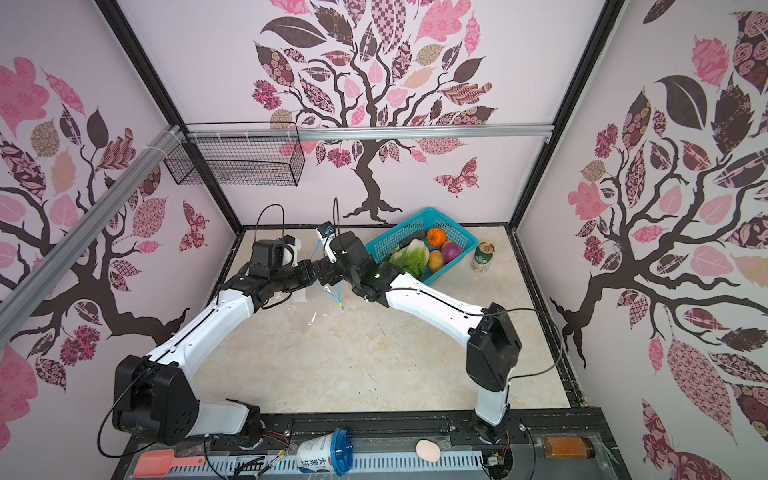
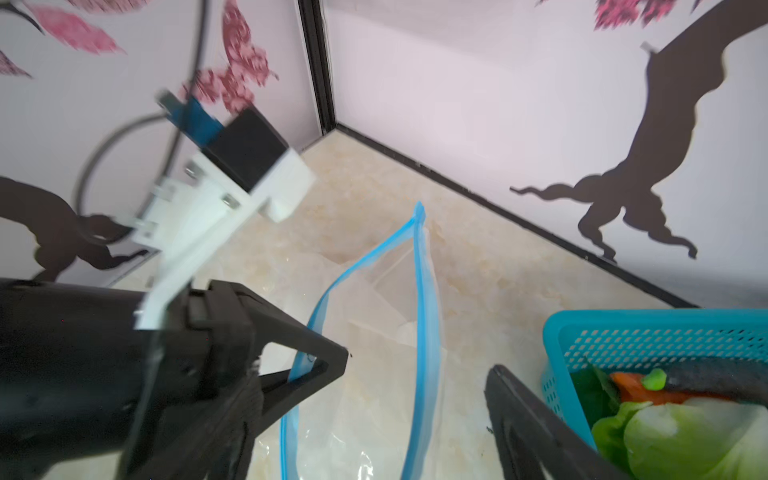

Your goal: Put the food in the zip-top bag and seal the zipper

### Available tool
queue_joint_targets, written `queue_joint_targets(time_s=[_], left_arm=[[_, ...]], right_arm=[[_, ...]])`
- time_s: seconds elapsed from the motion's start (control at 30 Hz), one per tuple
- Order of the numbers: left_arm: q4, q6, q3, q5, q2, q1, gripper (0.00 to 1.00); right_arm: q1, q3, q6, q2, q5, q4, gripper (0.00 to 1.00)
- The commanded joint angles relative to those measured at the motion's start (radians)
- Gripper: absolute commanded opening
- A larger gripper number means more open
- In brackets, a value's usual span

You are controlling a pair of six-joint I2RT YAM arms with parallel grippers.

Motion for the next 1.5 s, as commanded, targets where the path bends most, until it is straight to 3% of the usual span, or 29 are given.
queue_joint_targets(time_s=[0.0, 0.17, 0.33, 0.5, 0.6, 0.73, 0.87, 0.93, 1.0, 1.13, 1.37, 1.47], left_arm=[[-0.009, 0.021, 0.021, -0.018, -0.045, -0.001, 0.0], [-0.023, 0.036, 0.022, -0.062, -0.084, 0.001, 0.0], [-0.049, 0.048, 0.033, -0.085, -0.096, 0.021, 0.0], [-0.047, 0.034, 0.038, -0.054, -0.093, 0.068, 0.0], [-0.037, 0.02, 0.032, -0.022, -0.078, 0.088, 0.0], [-0.031, 0.015, 0.031, 0.013, -0.04, 0.09, 0.0], [-0.032, 0.014, 0.033, 0.018, 0.009, 0.089, 0.0], [-0.039, 0.019, 0.037, 0.011, 0.033, 0.091, 0.0], [-0.04, 0.02, 0.039, 0.008, 0.048, 0.093, 0.0], [-0.041, 0.021, 0.039, 0.002, 0.069, 0.099, 0.0], [-0.036, 0.019, 0.035, 0.0, 0.079, 0.101, 0.0], [-0.034, 0.019, 0.036, 0.001, 0.082, 0.102, 0.0]], right_arm=[[-0.063, 0.12, 0.052, 0.123, 0.062, -0.21, 0.86], [-0.157, 0.045, 0.144, 0.159, -0.131, -0.17, 0.83], [-0.16, -0.026, 0.161, 0.193, -0.253, -0.102, 0.82], [-0.157, -0.048, 0.259, 0.274, -0.503, -0.028, 0.78], [-0.143, -0.088, 0.323, 0.316, -0.591, 0.083, 0.76], [-0.126, -0.009, 0.297, 0.379, -0.598, 0.044, 0.75], [-0.125, -0.013, 0.248, 0.321, -0.557, 0.019, 0.78], [-0.125, -0.044, 0.22, 0.26, -0.533, 0.017, 0.84], [-0.126, -0.073, 0.192, 0.19, -0.515, 0.007, 0.99], [-0.146, -0.126, 0.161, 0.061, -0.467, -0.019, 1.0], [-0.228, -0.243, 0.131, -0.113, -0.485, 0.001, 0.99], [-0.244, -0.249, 0.066, -0.119, -0.398, -0.013, 1.0]])
